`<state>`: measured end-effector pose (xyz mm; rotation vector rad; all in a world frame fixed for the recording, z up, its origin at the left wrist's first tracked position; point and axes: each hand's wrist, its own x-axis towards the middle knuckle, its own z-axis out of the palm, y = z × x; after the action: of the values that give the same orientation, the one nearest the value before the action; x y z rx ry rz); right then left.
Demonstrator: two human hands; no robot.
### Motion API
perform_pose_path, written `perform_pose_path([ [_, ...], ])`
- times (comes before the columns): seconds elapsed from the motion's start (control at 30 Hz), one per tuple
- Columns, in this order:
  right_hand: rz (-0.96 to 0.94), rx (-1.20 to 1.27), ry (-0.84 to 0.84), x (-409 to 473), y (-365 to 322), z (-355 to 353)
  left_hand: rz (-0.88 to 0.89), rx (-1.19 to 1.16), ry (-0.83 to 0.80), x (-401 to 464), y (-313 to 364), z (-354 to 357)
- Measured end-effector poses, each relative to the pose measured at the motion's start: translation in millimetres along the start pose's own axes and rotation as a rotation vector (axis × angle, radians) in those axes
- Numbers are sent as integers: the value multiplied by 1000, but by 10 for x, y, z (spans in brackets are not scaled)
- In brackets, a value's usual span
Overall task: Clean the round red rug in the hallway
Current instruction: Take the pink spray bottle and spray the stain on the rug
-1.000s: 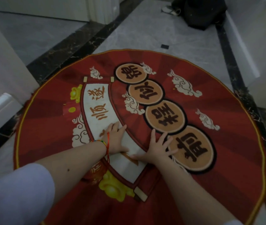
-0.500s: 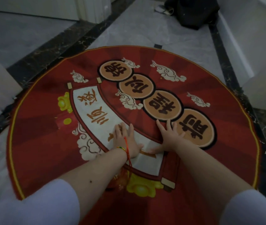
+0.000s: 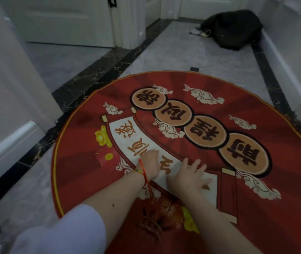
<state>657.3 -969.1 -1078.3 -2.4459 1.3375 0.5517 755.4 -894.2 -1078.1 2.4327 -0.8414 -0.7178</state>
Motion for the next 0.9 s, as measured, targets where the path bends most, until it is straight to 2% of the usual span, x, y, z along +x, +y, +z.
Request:
perform_pose_path([
  [0.07, 16, 82, -64, -101, -193, 152, -20, -28, 94, 80, -158, -104],
  [0.13, 20, 101, -119, -144, -283, 276, -23, -23, 119, 178, -284, -151],
  [0.33, -68, 63, -94, 122, -134, 274, -58, 245, 128, 279, -557, -107],
  [0.43, -119, 13, -91, 280, 1, 181, -19, 405, 134, 315, -650, 101],
  [0.57, -208, -42, -88, 370, 226, 135, -64, 509, 166, 250, -549, 347],
  [0.73, -258, -196, -156, 405, 642, -72, -71, 449, 104, -10, -241, 543],
  [0.8, -262, -265, -176, 407, 823, -224, -85, 407, 27, -162, -51, 642],
  [0.9, -216, -373, -160, 437, 976, -413, 6, 573, -127, -362, 234, 706],
])
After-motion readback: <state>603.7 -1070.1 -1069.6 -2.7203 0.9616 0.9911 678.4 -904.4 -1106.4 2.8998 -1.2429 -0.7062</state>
